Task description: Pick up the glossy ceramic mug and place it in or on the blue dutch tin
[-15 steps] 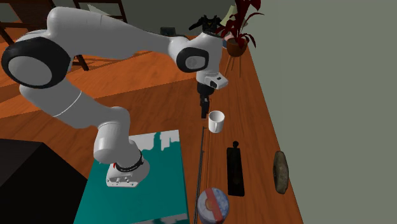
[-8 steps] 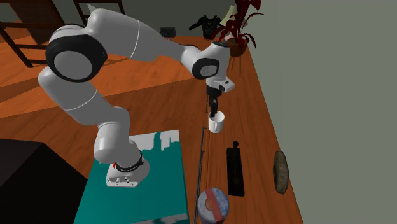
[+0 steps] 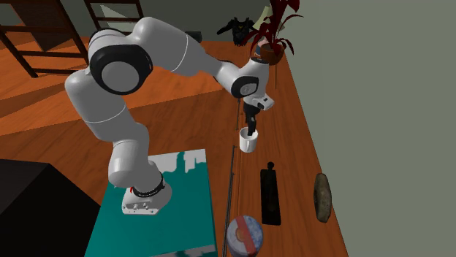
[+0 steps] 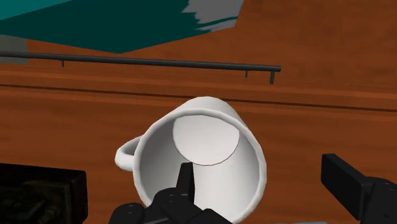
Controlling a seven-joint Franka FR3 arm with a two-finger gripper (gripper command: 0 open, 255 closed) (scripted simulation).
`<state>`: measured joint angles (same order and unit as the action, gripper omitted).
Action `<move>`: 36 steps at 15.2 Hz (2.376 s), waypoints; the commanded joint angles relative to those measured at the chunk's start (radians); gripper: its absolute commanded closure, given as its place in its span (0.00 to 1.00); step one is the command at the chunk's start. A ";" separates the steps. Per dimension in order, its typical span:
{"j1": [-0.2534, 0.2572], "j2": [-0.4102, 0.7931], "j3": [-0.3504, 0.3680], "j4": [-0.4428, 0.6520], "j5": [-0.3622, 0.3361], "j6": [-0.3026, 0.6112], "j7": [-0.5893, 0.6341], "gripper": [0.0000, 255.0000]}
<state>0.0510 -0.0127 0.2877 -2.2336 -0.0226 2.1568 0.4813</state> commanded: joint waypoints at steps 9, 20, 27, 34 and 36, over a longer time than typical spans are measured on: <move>0.000 0.030 0.000 -0.033 -0.011 0.062 0.009 0.00; 0.001 0.030 0.001 -0.033 -0.011 0.062 0.010 1.00; 0.000 -0.016 0.000 0.003 0.006 -0.017 -0.004 1.00; -0.001 -0.060 -0.003 0.054 0.020 -0.110 -0.017 1.00; -0.001 -0.070 -0.004 0.071 0.023 -0.137 -0.020 1.00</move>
<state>0.0513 -0.0788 0.2859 -2.1733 -0.0005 2.0343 0.4655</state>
